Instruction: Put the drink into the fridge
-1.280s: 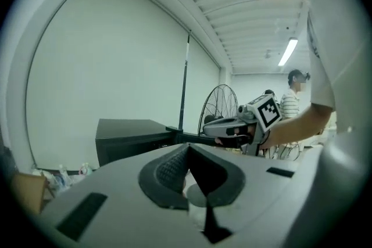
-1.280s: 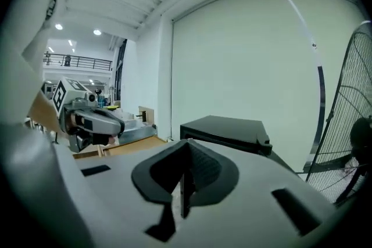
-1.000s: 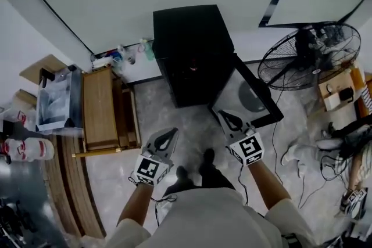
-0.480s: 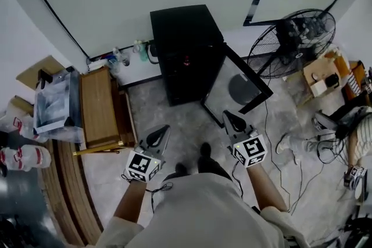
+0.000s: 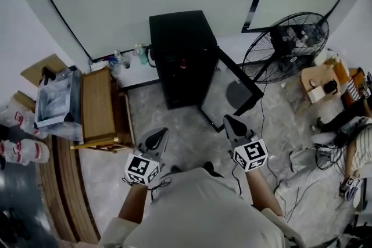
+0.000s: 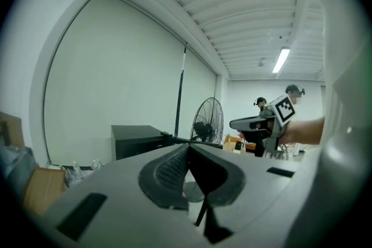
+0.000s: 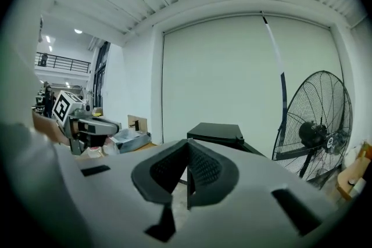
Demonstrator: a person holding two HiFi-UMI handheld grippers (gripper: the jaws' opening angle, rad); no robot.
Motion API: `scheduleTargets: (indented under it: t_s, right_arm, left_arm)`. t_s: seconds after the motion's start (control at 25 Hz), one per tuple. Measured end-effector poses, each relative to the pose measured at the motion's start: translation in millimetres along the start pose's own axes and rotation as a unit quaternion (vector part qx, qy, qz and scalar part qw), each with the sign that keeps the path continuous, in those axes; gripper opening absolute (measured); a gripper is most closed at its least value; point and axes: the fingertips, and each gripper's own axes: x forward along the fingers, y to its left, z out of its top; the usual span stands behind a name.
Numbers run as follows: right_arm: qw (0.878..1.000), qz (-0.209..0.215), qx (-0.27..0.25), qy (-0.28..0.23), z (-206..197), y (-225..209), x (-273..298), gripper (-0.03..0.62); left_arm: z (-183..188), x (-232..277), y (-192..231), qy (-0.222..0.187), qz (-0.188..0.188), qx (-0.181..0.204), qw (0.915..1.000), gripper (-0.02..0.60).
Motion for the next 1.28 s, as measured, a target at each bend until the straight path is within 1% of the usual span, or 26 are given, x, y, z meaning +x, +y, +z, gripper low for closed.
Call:
scheduleTargets:
  t_s: [0.2, 0.36, 0.56, 0.84, 1.28]
  right_arm:
    - [1.000, 0.022, -0.003, 0.001, 3, -11, -17, 0.000]
    - [0.999, 0.033, -0.001, -0.005, 6, -17, -25, -0.002]
    - [0.999, 0.045, -0.003, -0.007, 8, -16, -29, -0.002]
    - [0.999, 0.039, 0.007, -0.012, 5, -26, -28, -0.002]
    - [0.999, 0.040, 0.002, -0.016, 11, -31, -15, -0.002]
  left_arm:
    - [12, 3, -16, -0.015, 0.023, -0.016, 0.9995, 0.008]
    - [14, 6, -22, -0.010, 0.033, -0.020, 0.9992, 0.008]
    - [12, 6, -29, -0.005, 0.038, -0.020, 0.9991, 0.008]
    - [13, 12, -28, -0.005, 0.039, -0.026, 0.9989, 0.008]
    - [14, 18, -16, -0.008, 0.042, -0.027, 0.9987, 0.008]
